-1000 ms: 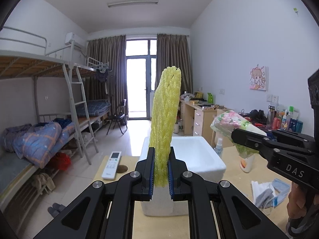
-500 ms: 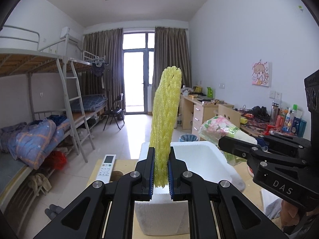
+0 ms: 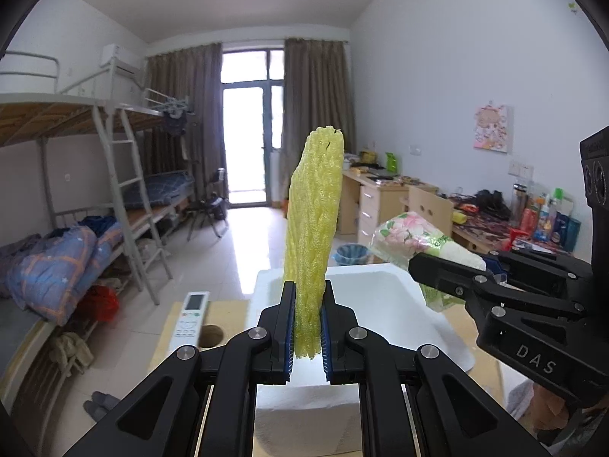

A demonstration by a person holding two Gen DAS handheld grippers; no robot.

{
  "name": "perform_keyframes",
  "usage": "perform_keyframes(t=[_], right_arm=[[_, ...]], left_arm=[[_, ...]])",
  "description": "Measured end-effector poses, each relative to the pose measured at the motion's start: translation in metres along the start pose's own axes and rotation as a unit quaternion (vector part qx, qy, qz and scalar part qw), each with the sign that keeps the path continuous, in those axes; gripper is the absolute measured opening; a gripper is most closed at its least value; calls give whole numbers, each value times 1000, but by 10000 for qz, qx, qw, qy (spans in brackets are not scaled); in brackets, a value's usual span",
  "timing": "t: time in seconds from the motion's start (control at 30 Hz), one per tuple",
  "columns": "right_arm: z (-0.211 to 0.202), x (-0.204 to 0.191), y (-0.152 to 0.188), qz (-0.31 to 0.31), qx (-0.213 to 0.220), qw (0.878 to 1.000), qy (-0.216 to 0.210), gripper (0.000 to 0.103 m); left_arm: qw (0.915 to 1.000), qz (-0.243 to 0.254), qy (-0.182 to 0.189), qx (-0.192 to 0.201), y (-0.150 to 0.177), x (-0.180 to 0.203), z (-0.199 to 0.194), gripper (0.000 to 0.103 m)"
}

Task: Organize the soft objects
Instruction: 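Carry the net sleeve and tissue roll with both tools over the white foam box, then open the left tool to drop the net sleeve into the foam box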

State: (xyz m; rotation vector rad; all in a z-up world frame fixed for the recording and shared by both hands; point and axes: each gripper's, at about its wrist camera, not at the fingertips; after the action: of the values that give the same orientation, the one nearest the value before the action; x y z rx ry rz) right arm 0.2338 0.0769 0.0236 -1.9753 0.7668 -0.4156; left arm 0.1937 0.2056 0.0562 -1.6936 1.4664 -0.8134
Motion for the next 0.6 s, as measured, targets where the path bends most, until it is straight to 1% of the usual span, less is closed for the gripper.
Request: perform_keyframes(t=[0.17, 0.23, 0.33, 0.4, 0.47, 0.5, 0.6], right_arm=[[-12, 6, -3, 66, 86, 9996, 271, 22], [-16, 8, -4, 84, 152, 9994, 300, 22], [-18, 10, -7, 103, 213, 9992, 317, 22], [-18, 10, -7, 111, 213, 9991, 337, 22], [-16, 12, -8, 119, 202, 9992, 338, 22], [-16, 13, -7, 132, 198, 9991, 341, 22], [-16, 11, -6, 149, 211, 9990, 362, 22]], left_arm=[[9995, 111, 271, -98, -5, 12, 8, 12], [9995, 153, 258, -95, -7, 12, 9, 12], [9999, 40, 153, 8, -9, 7, 10, 13], [9998, 44, 174, -8, -8, 6, 13, 26], [9998, -18, 176, -28, -8, 4, 16, 75], [9999, -55, 151, 18, -8, 3, 16, 81], [9999, -9, 70, 79, -8, 3, 15, 86]])
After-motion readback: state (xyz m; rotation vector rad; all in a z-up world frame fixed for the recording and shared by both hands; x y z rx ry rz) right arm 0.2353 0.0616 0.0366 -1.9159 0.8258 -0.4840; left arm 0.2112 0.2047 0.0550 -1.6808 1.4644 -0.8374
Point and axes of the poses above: each gripper's, at about its wrist camera, not at the fingertips, and z roughly the way its jaws point, x to its right, y to its underside, and after that the axes turned 11 degrees about -x, right-handed
